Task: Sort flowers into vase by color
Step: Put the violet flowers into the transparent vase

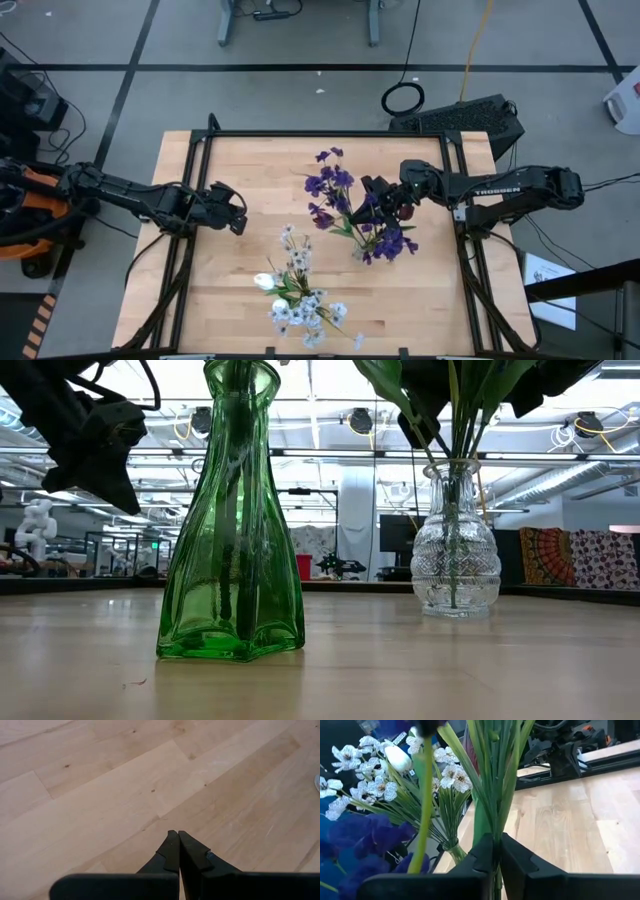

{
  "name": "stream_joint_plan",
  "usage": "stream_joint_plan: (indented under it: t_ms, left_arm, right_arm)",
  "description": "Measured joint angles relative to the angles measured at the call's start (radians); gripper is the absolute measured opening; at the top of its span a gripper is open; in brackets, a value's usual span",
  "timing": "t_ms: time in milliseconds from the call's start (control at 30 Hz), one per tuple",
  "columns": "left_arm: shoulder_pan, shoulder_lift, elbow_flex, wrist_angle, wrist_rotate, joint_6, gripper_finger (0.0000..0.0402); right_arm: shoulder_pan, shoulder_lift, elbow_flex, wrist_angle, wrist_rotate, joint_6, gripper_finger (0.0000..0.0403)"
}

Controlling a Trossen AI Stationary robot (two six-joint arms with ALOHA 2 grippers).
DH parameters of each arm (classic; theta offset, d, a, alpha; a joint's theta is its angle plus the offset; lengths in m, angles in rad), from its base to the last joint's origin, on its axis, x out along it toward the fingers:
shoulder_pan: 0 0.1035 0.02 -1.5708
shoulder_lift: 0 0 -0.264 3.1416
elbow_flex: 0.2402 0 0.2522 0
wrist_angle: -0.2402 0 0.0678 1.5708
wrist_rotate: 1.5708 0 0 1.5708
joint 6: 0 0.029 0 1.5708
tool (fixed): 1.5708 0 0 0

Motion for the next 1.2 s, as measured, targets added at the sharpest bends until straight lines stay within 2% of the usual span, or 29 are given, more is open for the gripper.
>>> stream_joint_plan:
  t_ms: [433,667,933,1067,1200]
  left_arm:
    - [0.000,0.000,0.000,0.000,0.000,0.000,0.0000]
    - [0.000,0.000,0.000,0.001,0.000,0.000,0.0000]
    - [0.000,0.000,0.000,0.024,0.000,0.000,0.0000]
    - [0.000,0.000,0.000,0.025,0.000,0.000,0.0000]
    - [0.000,0.000,0.000,0.026,0.000,0.000,0.0000]
  right_arm:
    - [-0.001,0.000,0.001,0.001,-0.001,0.093,0.0051]
    - [-0.001,-0.020,0.001,0.000,-0.073,0.069,0.0070]
    - [-0.001,-0.086,0.001,-0.038,-0.096,0.001,0.0038]
    - [-0.001,-0.122,0.002,-0.105,-0.049,-0.022,0.0008]
    - [-0.001,-0.150,0.002,-0.147,-0.041,-0.023,0.0006]
